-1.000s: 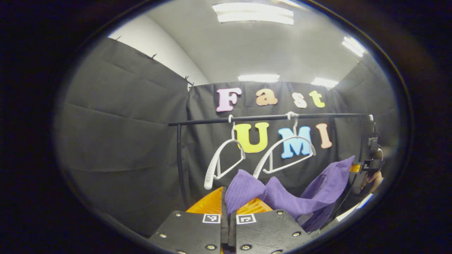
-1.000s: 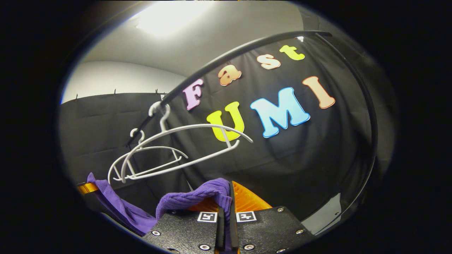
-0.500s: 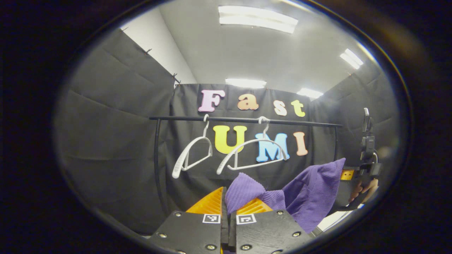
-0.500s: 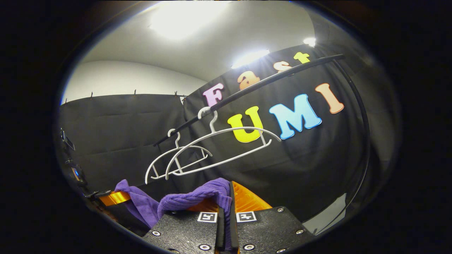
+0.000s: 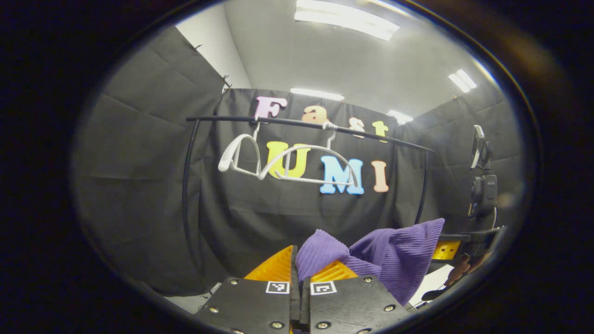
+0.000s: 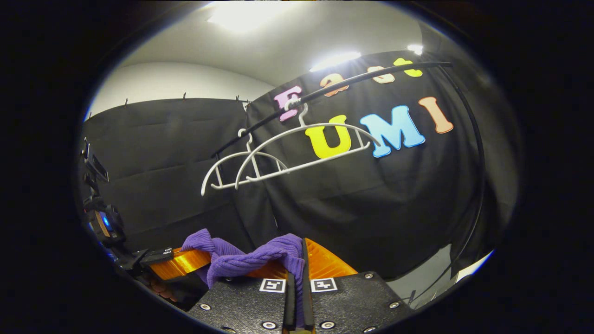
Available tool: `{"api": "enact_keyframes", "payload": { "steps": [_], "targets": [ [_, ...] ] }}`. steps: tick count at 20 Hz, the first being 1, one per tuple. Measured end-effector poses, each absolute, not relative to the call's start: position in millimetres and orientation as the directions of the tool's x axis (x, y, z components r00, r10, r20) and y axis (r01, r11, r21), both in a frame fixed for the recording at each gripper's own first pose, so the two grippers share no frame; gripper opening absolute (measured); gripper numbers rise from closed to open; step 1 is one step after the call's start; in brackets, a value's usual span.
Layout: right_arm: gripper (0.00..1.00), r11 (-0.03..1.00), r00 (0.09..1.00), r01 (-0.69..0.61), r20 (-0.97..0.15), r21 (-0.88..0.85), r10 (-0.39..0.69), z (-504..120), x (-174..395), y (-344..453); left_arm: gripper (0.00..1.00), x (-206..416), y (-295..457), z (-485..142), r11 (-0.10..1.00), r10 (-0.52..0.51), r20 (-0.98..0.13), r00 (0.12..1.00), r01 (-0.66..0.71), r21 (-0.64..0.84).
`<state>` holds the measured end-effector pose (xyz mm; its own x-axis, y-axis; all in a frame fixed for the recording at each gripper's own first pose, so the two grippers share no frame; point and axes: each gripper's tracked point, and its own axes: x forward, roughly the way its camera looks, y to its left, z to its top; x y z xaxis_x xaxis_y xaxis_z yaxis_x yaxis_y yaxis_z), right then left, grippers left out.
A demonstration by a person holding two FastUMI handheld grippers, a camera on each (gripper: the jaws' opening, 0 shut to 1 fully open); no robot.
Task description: Grasp the clothes on the hanger with both hands and then place them into the laundry hamper below.
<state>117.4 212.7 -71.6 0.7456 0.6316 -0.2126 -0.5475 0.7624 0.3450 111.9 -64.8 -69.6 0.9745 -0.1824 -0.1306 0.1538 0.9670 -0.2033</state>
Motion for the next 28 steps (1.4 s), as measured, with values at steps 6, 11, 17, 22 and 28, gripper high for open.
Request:
{"api": "enact_keyframes", "payload": {
  "steps": [6,11,17,22,28],
  "targets": [
    [0.06,0.797,0.714,-0.531,-0.356,0.287,0.603,-149.9,96.7,215.2,0.01,109.2,-76.7,-149.3,0.967,-0.192,-0.273,0.943,0.134,-0.218],
    [0.06,0.837,0.696,-0.492,-0.470,0.238,0.543,-210.0,86.8,205.4,0.01,104.4,-68.2,-204.3,0.977,-0.143,-0.378,0.915,0.070,-0.201],
    [0.07,0.862,0.628,-0.482,-0.625,0.155,0.463,-281.9,65.0,184.5,0.01,75.6,-63.7,-275.0,0.987,-0.125,-0.523,0.843,0.052,-0.152],
    [0.11,0.866,0.563,-0.488,-0.720,0.107,0.406,-313.6,37.8,172.3,0.01,57.9,-61.7,-317.4,0.994,-0.105,-0.621,0.777,0.055,-0.099],
    [0.29,0.846,0.498,-0.532,-0.793,0.039,0.351,-338.2,1.3,158.0,0.15,27.3,-59.2,-346.6,0.994,-0.103,-0.700,0.707,0.052,-0.094]
  ]
}}
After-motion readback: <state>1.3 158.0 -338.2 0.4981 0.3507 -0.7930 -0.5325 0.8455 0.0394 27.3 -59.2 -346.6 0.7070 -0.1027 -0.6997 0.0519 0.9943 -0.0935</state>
